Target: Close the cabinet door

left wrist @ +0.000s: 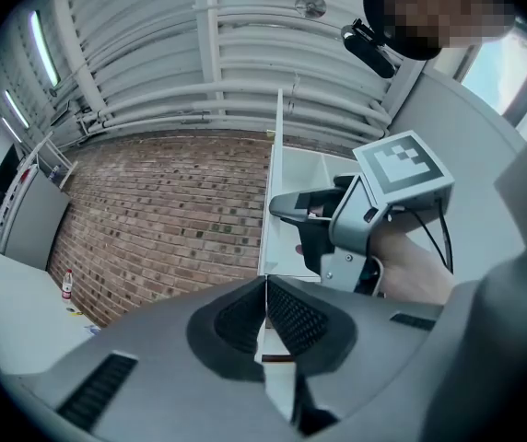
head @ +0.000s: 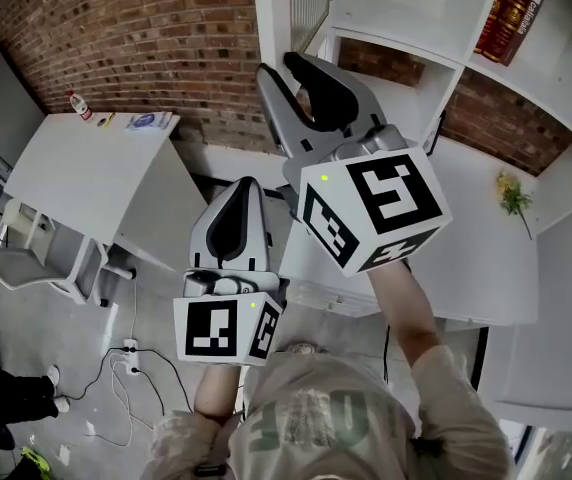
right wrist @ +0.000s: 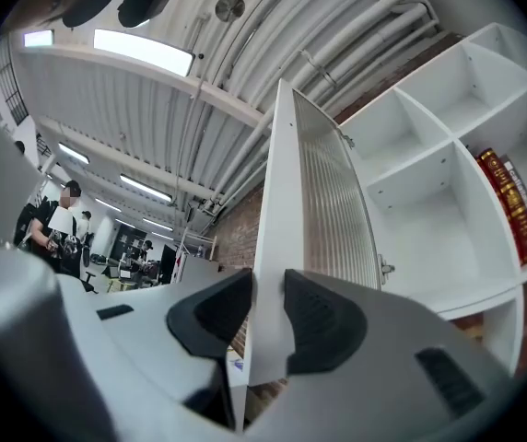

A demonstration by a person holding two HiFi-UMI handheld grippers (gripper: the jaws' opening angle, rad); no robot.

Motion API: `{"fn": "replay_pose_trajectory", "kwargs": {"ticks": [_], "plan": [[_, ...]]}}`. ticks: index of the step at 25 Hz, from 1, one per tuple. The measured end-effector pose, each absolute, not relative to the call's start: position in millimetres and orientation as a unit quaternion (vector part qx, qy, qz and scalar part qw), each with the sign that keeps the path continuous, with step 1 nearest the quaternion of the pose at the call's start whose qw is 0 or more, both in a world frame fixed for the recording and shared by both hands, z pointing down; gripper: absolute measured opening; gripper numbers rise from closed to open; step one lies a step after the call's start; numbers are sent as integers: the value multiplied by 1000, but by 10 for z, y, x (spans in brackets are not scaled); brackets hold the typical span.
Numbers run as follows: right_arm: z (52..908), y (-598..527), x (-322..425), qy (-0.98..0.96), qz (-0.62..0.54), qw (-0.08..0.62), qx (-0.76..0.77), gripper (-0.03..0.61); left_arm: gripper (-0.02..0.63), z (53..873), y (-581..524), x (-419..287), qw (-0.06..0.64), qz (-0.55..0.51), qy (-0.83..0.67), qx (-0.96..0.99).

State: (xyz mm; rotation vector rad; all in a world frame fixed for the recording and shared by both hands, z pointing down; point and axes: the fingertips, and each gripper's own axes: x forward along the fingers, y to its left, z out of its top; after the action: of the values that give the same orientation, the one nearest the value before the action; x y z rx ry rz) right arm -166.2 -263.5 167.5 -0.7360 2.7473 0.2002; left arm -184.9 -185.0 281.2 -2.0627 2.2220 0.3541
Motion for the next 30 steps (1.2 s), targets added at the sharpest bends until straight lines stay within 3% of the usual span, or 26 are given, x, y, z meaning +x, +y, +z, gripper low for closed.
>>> {"fn": "replay_pose_trajectory", "kwargs": {"ticks": [30], "plan": [[1680,-2660,-876,932,127,129,-314,78,14,2733,-2200,-1247,58,113,661,-739]]}}
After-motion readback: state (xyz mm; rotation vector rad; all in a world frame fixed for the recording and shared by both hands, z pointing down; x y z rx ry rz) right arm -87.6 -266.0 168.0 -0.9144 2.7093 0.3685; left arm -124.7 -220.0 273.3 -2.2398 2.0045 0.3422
